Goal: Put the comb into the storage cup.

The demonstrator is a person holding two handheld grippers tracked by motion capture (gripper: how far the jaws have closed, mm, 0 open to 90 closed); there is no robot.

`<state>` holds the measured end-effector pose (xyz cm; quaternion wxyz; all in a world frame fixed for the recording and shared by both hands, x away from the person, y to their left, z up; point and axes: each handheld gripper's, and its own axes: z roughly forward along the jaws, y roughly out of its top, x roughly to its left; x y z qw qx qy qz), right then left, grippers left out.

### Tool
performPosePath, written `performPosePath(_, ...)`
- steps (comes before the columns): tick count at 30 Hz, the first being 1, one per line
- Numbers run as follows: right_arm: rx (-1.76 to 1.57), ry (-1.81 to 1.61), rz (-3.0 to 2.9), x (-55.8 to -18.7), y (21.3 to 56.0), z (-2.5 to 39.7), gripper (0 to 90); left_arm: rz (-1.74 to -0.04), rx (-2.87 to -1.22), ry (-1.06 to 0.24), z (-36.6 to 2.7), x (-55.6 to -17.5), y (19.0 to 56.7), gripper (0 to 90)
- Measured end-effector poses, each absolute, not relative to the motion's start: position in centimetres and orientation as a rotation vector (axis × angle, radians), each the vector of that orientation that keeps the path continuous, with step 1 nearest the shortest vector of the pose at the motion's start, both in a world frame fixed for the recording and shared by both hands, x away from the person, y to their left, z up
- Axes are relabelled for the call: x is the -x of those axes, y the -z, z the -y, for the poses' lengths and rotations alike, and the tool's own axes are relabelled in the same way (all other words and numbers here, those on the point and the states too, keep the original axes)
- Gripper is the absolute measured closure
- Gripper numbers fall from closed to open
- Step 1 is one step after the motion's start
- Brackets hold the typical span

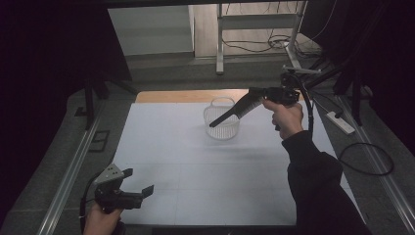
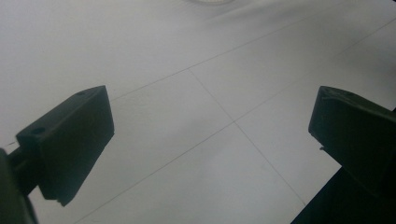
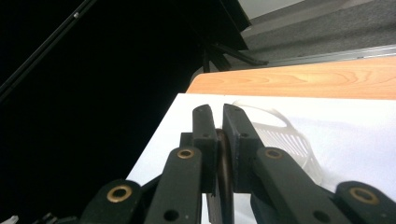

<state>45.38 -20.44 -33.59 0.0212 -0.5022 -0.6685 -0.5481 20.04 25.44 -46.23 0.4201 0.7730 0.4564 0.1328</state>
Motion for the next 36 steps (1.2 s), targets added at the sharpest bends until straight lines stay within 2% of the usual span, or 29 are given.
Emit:
performPosePath(19,1.632,1.724,2.075,-47.1,32.8,20.6,84.3,-1.145,-1.945,-0.331,-25.3,-20.1,46.3,0.8)
performPosePath(36,1.686,1.707,2.121,-48.5,33.5,19.9,84.3,-1.157,-1.935,-0.319,-25.5,-20.2,46.3,0.0)
